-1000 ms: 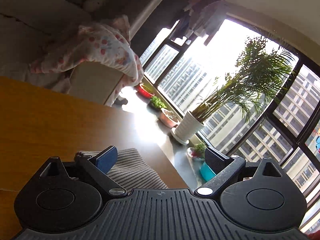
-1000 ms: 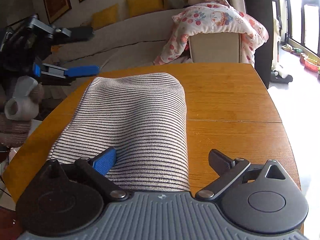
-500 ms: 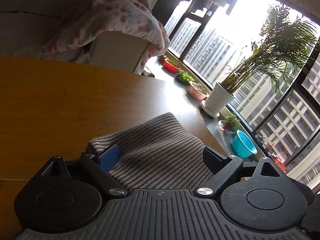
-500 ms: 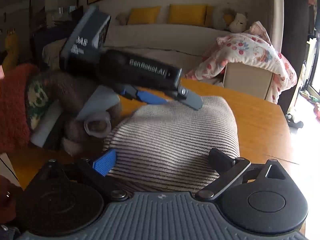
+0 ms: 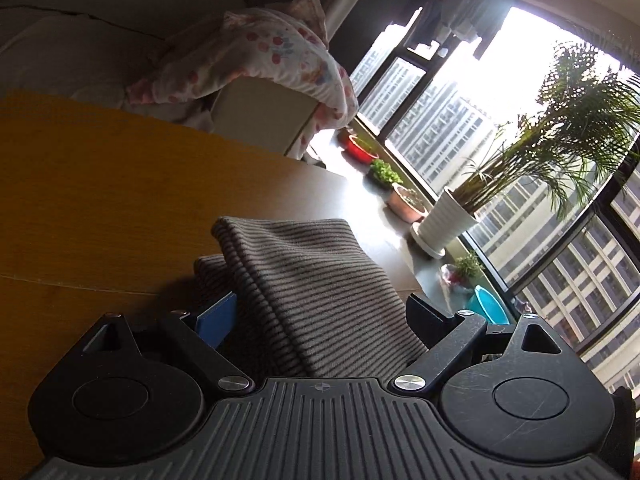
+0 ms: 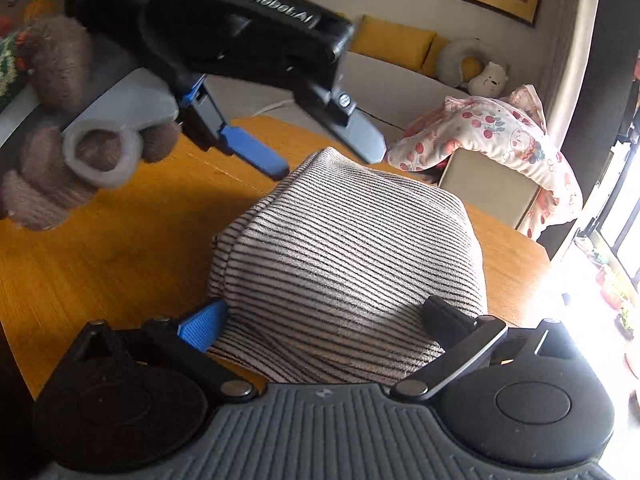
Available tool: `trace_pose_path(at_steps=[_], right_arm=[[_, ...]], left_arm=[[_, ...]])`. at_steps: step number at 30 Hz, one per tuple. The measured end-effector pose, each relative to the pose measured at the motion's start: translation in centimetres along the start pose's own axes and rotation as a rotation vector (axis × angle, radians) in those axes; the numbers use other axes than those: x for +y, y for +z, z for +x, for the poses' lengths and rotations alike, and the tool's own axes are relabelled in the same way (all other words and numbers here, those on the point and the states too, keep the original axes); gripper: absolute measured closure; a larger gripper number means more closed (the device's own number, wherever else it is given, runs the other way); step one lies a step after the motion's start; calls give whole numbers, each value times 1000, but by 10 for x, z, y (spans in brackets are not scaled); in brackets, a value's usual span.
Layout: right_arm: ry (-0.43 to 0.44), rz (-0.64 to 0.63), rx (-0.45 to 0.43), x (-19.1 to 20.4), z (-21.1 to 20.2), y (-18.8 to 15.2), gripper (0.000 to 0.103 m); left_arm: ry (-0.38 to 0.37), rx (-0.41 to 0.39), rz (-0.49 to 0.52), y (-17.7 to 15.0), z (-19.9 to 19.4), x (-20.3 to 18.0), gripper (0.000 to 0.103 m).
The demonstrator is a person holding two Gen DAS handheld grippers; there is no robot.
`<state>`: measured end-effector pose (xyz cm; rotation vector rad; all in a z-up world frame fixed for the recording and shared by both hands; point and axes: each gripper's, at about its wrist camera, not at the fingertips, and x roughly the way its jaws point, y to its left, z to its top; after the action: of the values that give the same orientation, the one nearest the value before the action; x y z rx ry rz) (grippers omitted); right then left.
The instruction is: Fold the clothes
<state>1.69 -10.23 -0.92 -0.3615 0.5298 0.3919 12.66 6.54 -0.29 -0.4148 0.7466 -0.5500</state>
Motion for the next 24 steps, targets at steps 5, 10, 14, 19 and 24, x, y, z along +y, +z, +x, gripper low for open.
trace_pose_path(at_steps=[5,10,14,19,24], right_arm=[[195,170,-11,-46,-18,8,0],[305,518,-54,-119,-40,-2,0],[217,730,24,-153,-20,-26,0],[252,810,68,-146,2,-49,4],[266,734,57,-125,-1,-31,20]], left_arm=[[11,87,15,-24,14,5,32],[7,86,48,-32,15,1,33],[10,87,59,-32,16,1,33],[16,88,53,-34,15,2,29],[27,87,59,-34,14,1,25]])
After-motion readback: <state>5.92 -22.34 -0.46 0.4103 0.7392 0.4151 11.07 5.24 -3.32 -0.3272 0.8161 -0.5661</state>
